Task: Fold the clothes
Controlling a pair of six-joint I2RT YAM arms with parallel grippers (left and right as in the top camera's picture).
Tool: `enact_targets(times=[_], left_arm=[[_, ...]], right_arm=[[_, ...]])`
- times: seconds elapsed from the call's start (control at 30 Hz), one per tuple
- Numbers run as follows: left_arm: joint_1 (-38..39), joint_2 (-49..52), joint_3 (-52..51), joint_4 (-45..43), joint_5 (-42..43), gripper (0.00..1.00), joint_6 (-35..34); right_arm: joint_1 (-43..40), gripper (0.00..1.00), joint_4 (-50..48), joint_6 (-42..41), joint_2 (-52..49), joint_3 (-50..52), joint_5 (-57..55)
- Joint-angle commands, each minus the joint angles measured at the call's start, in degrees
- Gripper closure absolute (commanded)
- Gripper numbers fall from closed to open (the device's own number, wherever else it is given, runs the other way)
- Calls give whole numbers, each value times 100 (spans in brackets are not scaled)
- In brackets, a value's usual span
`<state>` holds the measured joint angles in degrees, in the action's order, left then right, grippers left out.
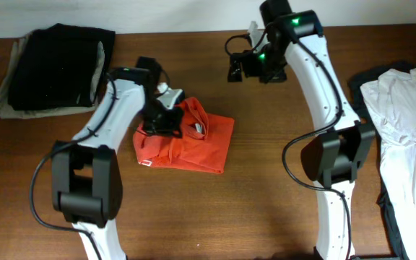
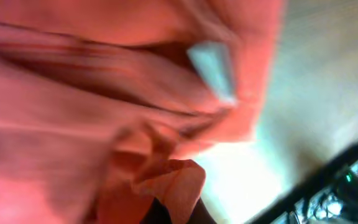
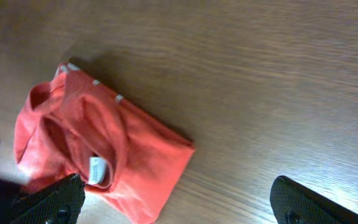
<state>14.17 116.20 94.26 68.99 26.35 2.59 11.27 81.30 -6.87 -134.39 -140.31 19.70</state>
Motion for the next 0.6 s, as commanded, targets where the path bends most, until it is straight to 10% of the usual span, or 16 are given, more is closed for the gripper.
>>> enact_targets(times=[0.0,0.17,0.2,0.27,0.3,0.57], left_arm=[[568,-367,-37,101,192,99,17],[1036,-367,-48,319,197,100,-188],[1141,-367,-48,358,195,91,-186],[1274,-367,-48,396,192,40,-170],[1329,-367,-48,398,192,35,-170],[898,-503,525,551,122,40,-170]], right_arm=[[-315,1,-11,42,-98,26,-90],[-581,1,11,42,-98,26,-90],[-619,1,7,42,-98,26,-90],[-658,1,7,42,-98,26,-85],[-671,1,7,42,-98,26,-85],[-680,1,50,114,-98,26,153]])
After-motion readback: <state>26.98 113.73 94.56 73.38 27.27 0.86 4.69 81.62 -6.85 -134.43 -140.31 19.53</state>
